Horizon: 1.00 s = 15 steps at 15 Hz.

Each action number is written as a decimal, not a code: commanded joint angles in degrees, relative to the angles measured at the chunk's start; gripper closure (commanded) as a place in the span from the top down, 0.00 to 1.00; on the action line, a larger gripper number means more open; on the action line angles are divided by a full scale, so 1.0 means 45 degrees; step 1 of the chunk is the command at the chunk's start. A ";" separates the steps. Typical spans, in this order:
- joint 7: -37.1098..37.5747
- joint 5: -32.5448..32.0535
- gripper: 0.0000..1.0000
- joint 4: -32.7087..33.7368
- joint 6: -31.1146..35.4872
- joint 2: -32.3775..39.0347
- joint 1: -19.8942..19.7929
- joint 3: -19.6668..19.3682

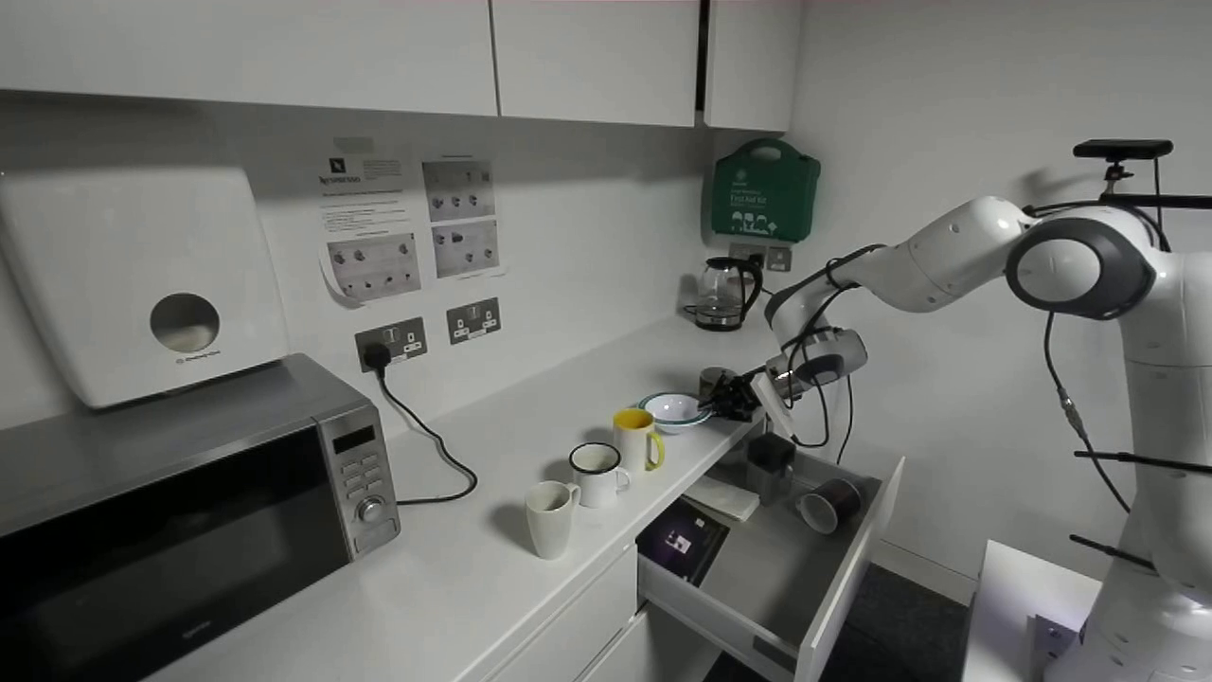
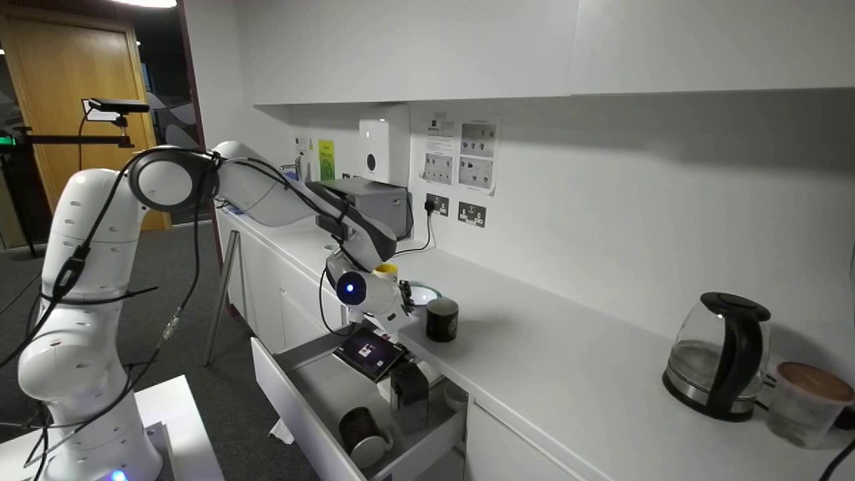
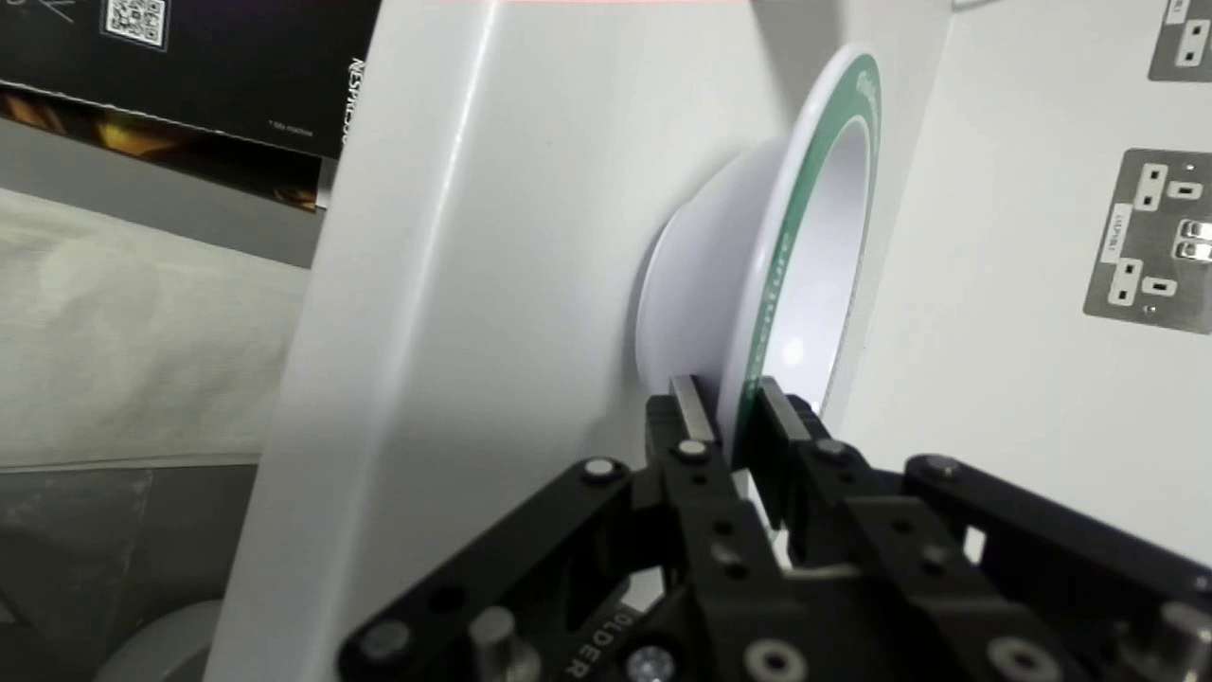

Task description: Take the green and white bowl out of the open drawer and place it on the countertop

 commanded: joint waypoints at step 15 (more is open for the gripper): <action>0.0527 -0.0080 0.91 0.0685 0.0027 0.0617 -0.0039 -0.0017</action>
